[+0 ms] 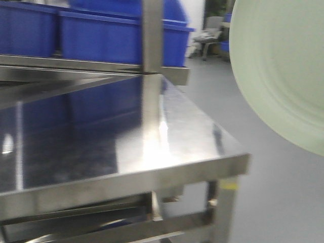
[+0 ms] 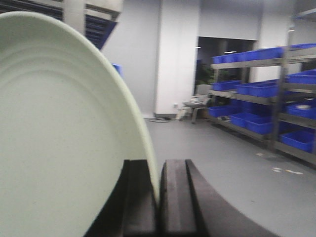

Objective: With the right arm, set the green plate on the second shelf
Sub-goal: 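Drive the base across the floor holding the plate in the right gripper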

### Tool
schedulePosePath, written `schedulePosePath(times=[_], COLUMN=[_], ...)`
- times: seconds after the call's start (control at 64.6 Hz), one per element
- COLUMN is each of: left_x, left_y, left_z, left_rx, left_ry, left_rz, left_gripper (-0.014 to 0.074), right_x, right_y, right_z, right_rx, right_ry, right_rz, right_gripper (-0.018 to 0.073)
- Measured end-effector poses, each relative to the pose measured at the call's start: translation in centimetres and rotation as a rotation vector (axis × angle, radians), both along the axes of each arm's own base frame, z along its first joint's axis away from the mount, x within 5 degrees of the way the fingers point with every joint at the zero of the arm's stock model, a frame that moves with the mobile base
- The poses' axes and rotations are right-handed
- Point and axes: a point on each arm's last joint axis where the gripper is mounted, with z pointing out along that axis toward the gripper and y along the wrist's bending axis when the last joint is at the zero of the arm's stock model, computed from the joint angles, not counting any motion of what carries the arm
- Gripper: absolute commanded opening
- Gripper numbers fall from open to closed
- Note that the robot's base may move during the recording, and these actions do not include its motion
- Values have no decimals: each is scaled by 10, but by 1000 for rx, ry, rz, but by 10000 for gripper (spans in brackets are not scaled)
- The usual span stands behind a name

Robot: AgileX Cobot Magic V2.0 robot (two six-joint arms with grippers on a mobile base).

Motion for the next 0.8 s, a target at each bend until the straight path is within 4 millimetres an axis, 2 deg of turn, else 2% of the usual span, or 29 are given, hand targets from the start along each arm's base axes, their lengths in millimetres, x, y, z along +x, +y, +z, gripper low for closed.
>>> schedulePosePath(times=[0.804], left_x=[0], left_y=[0], left_z=[0], left_rx=[0], left_ry=[0], left_rz=[0], left_gripper=[130], right_x=[0], right_y=[0], right_z=[0], right_rx=[-2], right_ry=[0], right_rz=[-1], right_gripper=[57])
